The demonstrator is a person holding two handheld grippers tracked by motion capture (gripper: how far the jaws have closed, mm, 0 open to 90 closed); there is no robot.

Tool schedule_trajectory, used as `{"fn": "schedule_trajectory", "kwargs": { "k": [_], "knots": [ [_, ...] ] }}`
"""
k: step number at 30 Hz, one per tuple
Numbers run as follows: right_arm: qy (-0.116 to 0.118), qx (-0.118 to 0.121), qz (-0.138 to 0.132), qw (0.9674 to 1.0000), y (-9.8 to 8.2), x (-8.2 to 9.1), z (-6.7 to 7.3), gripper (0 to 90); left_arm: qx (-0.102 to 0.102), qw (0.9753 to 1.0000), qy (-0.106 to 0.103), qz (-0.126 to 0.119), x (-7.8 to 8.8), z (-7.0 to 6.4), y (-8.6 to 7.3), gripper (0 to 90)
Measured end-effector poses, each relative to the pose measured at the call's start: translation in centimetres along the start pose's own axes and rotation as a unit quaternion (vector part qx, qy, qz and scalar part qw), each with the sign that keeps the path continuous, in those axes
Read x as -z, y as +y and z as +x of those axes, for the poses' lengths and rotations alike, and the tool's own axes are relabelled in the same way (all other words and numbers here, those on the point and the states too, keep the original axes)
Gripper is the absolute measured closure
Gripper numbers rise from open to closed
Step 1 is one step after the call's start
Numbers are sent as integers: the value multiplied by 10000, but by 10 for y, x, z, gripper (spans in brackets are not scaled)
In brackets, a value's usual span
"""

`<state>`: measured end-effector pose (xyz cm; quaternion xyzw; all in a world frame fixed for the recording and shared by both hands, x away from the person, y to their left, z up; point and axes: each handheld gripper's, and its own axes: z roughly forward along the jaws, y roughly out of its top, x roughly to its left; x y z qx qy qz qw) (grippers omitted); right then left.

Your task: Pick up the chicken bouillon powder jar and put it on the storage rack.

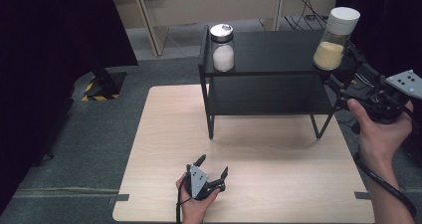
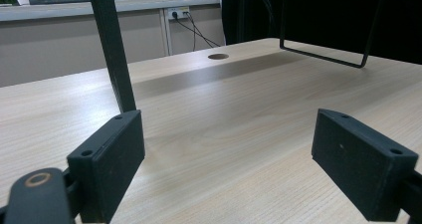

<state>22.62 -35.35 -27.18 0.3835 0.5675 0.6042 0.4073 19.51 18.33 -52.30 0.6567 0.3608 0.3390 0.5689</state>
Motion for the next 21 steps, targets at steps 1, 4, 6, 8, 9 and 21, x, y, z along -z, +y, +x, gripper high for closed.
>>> {"fn": "schedule_trajectory", "kwargs": {
  "k": [1, 4, 6, 8, 9, 21],
  "knots": [
    [-2, 2, 3, 10000, -1, 1, 0, 70, -2, 10000, 1, 0, 0, 0, 0, 128],
    [4, -8, 19, 10000, -6, 5, 0, 70, -2, 10000, 1, -6, 0, 0, 0, 128],
    [10, -15, 39, 10000, -9, 7, -1, 70, -2, 10000, -1, 3, 0, 0, 0, 128],
    [17, -19, 60, 10000, -13, 8, -1, 70, 0, 10000, -1, 4, 0, 0, 0, 128],
    [20, -24, 64, 10000, -15, 9, -1, 70, -1, 10000, -1, 2, 0, 0, 0, 128],
    [38, -94, 165, 9998, -35, 19, -5, 68, -16, 10000, 3, 9, 0, 0, 0, 128]
  ]
}}
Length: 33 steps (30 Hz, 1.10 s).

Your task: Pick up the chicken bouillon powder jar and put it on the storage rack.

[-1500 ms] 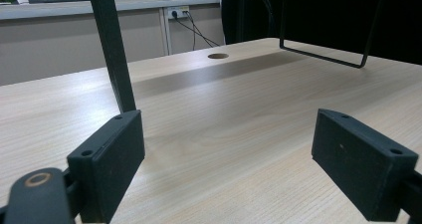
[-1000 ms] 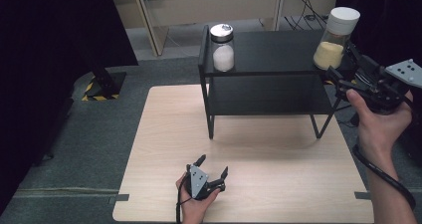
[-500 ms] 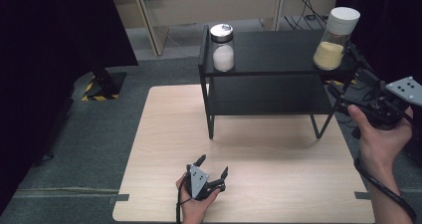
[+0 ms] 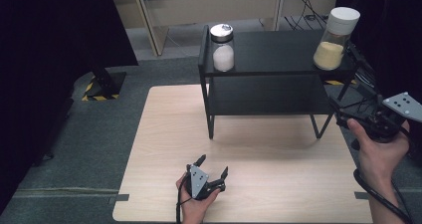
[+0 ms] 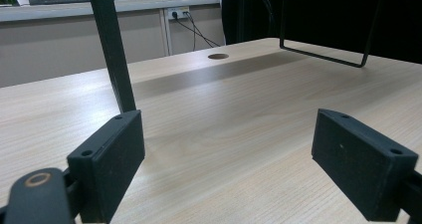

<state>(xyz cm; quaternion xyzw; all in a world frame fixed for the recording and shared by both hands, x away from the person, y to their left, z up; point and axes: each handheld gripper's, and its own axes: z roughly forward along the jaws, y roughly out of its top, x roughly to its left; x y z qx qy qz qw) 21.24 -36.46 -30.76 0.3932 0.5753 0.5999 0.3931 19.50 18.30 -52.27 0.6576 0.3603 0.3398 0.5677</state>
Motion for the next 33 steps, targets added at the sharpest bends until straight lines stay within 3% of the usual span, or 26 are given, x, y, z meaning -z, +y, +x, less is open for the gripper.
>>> {"fn": "schedule_trajectory", "kwargs": {
  "k": [33],
  "knots": [
    [187, -118, 399, 9990, -56, 9, 1, 67, -9, 10000, 0, -8, 0, 0, 0, 128]
  ]
}}
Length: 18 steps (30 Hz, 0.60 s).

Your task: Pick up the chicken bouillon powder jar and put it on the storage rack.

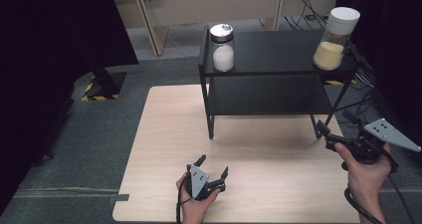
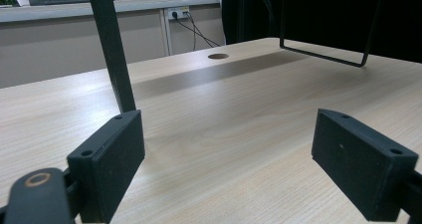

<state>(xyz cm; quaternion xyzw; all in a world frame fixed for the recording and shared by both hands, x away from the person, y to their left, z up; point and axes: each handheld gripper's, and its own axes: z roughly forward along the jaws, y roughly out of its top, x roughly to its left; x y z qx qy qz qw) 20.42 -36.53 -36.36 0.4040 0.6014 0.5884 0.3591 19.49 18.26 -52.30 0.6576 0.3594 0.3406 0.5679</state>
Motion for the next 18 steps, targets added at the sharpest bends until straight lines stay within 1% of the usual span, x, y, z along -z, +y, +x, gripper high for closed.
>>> {"fn": "schedule_trajectory", "kwargs": {
  "k": [18],
  "knots": [
    [58, -132, 229, 9996, -23, -2, 1, 67, -12, 10000, -1, -1, 0, 0, 0, 128]
  ]
}}
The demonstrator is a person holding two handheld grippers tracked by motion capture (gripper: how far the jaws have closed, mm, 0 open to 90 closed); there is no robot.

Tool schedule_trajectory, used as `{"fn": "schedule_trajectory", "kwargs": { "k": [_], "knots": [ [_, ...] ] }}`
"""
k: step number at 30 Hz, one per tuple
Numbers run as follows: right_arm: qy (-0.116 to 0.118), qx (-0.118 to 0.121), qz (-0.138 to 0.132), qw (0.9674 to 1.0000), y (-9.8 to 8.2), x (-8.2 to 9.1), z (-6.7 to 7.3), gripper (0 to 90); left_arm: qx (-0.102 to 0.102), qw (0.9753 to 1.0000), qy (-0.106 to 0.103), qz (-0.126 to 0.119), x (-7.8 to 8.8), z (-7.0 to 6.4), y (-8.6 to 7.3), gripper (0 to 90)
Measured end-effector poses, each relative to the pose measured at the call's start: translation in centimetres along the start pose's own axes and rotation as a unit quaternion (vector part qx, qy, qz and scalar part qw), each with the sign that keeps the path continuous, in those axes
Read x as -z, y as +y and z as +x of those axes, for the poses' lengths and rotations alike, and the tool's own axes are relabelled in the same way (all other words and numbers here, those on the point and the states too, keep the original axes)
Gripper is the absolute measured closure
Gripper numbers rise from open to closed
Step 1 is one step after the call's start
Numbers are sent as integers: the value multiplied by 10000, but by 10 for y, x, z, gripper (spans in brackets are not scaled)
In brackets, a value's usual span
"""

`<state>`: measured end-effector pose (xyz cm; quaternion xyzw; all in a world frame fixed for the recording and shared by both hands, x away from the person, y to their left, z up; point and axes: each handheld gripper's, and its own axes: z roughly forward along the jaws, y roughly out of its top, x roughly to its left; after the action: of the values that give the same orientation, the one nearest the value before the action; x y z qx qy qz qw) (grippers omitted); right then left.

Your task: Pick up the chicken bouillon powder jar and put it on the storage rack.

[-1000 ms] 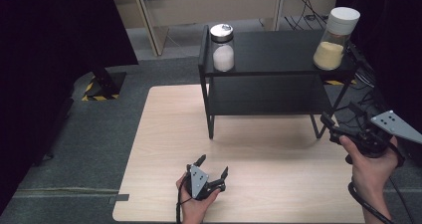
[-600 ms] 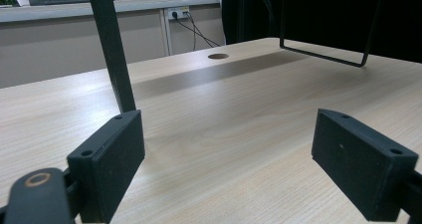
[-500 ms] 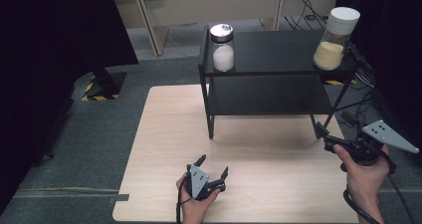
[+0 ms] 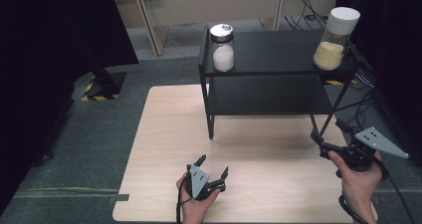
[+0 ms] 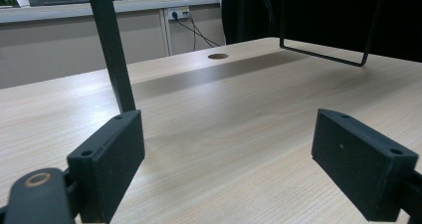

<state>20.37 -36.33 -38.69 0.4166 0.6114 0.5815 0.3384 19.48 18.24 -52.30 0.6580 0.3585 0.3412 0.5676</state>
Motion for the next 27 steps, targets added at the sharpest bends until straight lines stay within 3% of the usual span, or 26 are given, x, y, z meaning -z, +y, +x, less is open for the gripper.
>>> {"fn": "schedule_trajectory", "kwargs": {
  "k": [27],
  "knots": [
    [101, -244, 363, 9990, -40, -3, -5, 67, 6, 10000, 1, -2, 0, 0, 0, 128]
  ]
}}
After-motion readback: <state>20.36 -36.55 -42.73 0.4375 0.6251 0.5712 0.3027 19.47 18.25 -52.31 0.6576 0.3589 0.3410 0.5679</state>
